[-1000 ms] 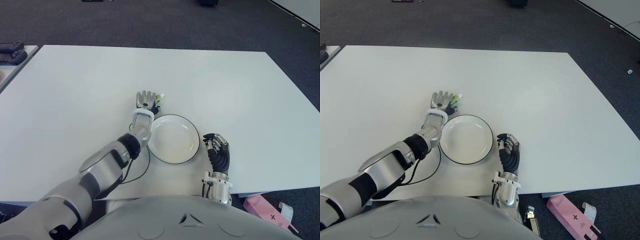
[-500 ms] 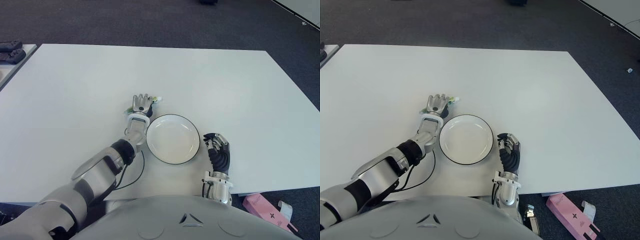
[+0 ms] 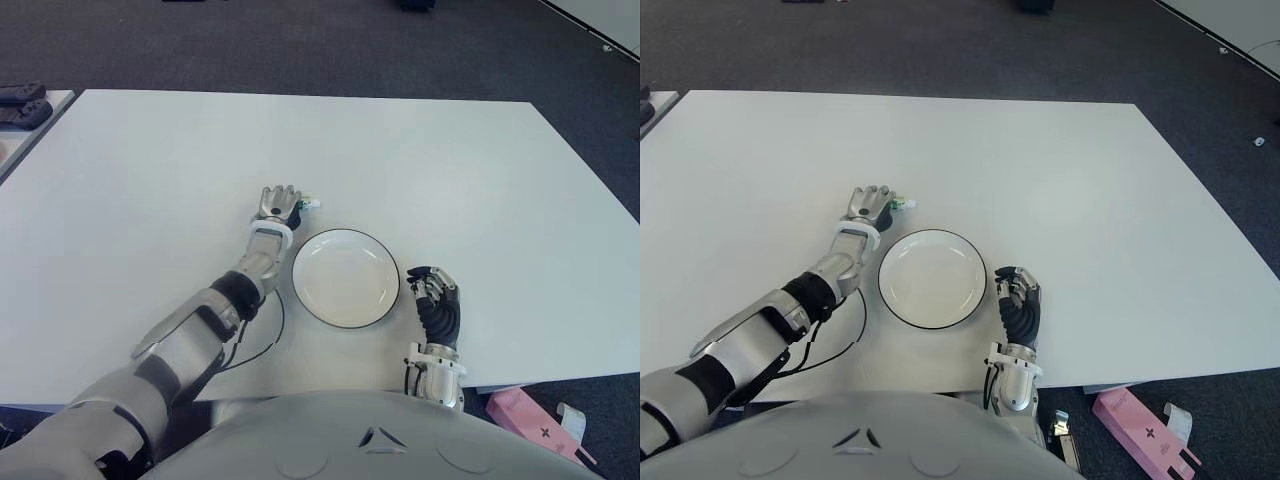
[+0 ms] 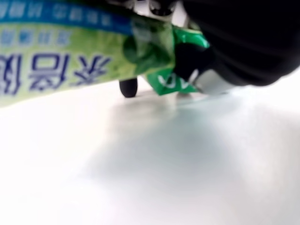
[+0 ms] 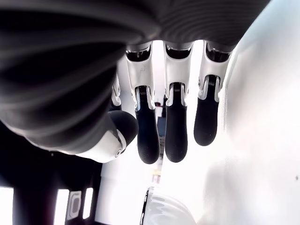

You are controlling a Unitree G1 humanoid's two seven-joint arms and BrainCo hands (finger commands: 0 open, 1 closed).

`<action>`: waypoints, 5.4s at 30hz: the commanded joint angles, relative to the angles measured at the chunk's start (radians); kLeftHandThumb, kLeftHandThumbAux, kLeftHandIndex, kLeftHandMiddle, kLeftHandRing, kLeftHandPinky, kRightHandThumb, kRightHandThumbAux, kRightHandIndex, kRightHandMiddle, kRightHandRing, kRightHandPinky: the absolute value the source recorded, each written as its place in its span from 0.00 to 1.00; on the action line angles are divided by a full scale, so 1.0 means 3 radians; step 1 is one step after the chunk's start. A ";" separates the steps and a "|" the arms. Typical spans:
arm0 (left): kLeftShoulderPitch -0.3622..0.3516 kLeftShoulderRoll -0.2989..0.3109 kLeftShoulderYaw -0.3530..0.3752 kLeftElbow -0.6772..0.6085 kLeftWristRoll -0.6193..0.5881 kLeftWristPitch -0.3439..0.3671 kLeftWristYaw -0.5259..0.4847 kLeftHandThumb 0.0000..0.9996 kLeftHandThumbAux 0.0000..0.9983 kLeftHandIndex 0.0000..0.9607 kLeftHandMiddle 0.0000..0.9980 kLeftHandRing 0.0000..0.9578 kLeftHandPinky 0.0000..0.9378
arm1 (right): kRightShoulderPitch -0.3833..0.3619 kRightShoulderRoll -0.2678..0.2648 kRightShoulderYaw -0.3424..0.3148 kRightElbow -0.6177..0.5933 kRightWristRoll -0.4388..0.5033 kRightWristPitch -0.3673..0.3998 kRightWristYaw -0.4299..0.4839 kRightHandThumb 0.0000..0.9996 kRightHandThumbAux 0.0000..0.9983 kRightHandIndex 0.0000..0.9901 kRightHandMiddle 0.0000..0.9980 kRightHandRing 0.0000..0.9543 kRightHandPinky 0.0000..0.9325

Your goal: Put the toothpaste on the table into the plate.

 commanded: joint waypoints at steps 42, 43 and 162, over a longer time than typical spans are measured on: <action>0.1006 0.0660 0.0804 -0.2751 -0.0424 -0.0117 -0.0722 0.85 0.67 0.41 0.55 0.90 0.93 | -0.0053 0.0030 -0.0008 0.0028 -0.0019 0.0192 -0.0004 0.70 0.73 0.43 0.47 0.49 0.49; 0.1019 0.0665 0.0807 -0.2785 -0.0433 -0.0130 -0.0730 0.85 0.67 0.41 0.55 0.90 0.93 | -0.0056 0.0031 -0.0007 0.0030 -0.0019 0.0195 -0.0005 0.70 0.73 0.43 0.47 0.49 0.49; 0.1480 0.0863 0.0922 -0.2684 -0.0650 -0.2763 -0.0687 0.17 0.44 0.00 0.00 0.00 0.00 | -0.0120 -0.0012 0.0002 0.0043 -0.0009 0.0171 0.0044 0.70 0.73 0.43 0.49 0.50 0.51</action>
